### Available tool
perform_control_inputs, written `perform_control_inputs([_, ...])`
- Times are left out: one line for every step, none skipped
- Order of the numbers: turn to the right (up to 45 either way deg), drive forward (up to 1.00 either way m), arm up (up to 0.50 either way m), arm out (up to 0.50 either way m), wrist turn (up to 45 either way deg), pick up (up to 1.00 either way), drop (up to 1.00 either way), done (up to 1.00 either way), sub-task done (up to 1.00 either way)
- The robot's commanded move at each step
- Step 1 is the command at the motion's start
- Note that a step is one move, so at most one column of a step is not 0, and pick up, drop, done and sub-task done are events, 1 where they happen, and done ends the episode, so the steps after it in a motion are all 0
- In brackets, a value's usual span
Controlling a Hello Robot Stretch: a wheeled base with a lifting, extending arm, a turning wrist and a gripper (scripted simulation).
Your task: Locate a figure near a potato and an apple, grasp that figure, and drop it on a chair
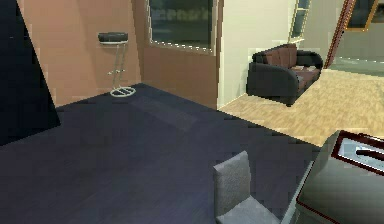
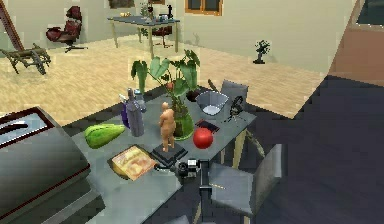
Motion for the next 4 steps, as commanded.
perform_control_inputs([0.0, 0.00, 0.00, 0.00, 0.0, 1.00, 0.00, 0.00, 0.00])
perform_control_inputs([0.0, 0.00, 0.10, 0.00, 0.0, 0.00, 0.00, 0.00, 0.00])
perform_control_inputs([0.0, 0.00, 0.36, 0.00, 0.0, 0.00, 0.00, 0.00, 0.00])
perform_control_inputs([0.0, 0.00, 0.00, 0.00, -45.0, 0.00, 0.00, 0.00, 0.00])
